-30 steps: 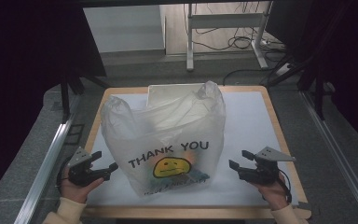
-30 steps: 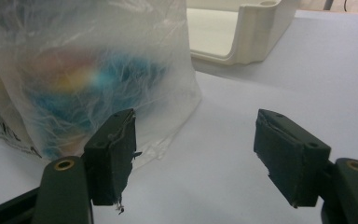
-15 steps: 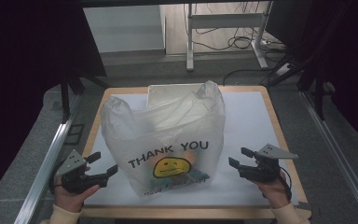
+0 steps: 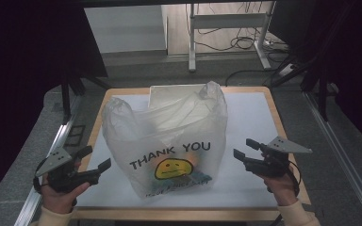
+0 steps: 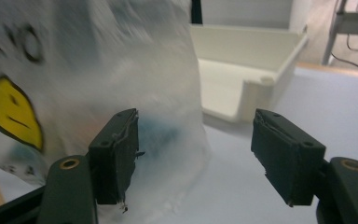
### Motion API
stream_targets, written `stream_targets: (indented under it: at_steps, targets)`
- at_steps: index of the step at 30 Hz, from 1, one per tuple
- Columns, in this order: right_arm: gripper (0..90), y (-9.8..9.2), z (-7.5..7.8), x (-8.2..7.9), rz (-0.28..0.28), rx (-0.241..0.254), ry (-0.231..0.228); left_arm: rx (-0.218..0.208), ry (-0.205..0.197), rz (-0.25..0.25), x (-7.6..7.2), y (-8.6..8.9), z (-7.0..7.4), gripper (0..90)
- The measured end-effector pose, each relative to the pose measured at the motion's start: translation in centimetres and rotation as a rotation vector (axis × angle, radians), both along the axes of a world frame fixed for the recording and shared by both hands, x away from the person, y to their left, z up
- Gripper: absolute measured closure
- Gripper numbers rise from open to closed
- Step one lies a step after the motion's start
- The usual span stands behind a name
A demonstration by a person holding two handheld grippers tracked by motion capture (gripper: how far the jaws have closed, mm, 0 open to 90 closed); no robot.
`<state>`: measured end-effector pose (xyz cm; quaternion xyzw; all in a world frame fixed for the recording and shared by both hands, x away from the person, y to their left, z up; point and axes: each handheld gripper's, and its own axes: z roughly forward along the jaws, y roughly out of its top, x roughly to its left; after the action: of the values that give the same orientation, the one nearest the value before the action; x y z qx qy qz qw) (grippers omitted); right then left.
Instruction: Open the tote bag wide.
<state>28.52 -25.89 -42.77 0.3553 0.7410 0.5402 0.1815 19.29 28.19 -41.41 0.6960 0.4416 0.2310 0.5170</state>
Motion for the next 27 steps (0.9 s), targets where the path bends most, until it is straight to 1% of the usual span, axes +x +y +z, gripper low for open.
stream_targets:
  at_steps: [2,3,5,7,9,12,15,17,19,20,21,23,25,26,27]
  targets:
    - [31.6,0.4,1.2,-0.3,0.024,0.014,-0.018,-0.003,-0.013,-0.016,-0.7,-0.1,0.8,15.7]
    - [31.6,0.7,1.7,-0.6,0.038,0.023,-0.026,0.003,-0.020,-0.023,-1.1,-0.3,1.2,15.5]
    - [31.6,1.4,2.9,-1.1,0.063,0.022,-0.047,0.015,-0.034,-0.037,-1.8,-1.0,1.9,15.2]
    - [31.6,2.2,3.8,-1.5,0.082,0.010,-0.065,0.022,-0.039,-0.050,-2.4,-1.6,2.3,14.8]
    - [31.6,2.9,4.4,-1.5,0.089,-0.003,-0.076,0.041,-0.041,-0.068,-2.7,-2.5,2.6,14.5]
    - [31.6,4.4,5.1,-0.9,0.101,-0.027,-0.068,0.056,-0.029,-0.074,-2.1,-3.4,2.8,14.6]
    - [31.6,5.5,5.7,-0.2,0.109,-0.040,-0.063,0.079,-0.006,-0.067,-0.9,-4.6,2.9,15.2]
    - [34.5,6.2,5.9,0.4,0.100,-0.055,-0.063,0.089,0.002,-0.055,0.0,-5.1,3.0,18.5]
    - [41.0,6.8,6.1,0.9,0.090,-0.066,-0.062,0.095,0.006,-0.059,0.8,-5.5,3.0,26.8]
    - [47.4,6.9,6.1,1.1,0.083,-0.069,-0.061,0.099,0.006,-0.064,1.2,-5.6,3.0,32.5]
    - [55.2,7.1,6.1,1.4,0.081,-0.067,-0.060,0.100,0.005,-0.080,1.4,-5.6,3.0,41.3]
    - [67.5,7.1,6.1,1.7,0.086,-0.062,-0.056,0.093,0.007,-0.118,1.8,-5.7,2.9,58.7]
    - [75.7,7.3,6.1,1.9,0.100,-0.060,-0.057,0.092,0.010,-0.157,2.0,-5.9,2.8,71.7]
    - [79.6,7.4,6.0,1.8,0.108,-0.061,-0.060,0.092,0.012,-0.165,2.1,-5.9,2.7,76.9]
    - [82.5,7.5,6.0,1.8,0.111,-0.062,-0.063,0.094,0.017,-0.178,2.2,-6.0,2.7,79.8]
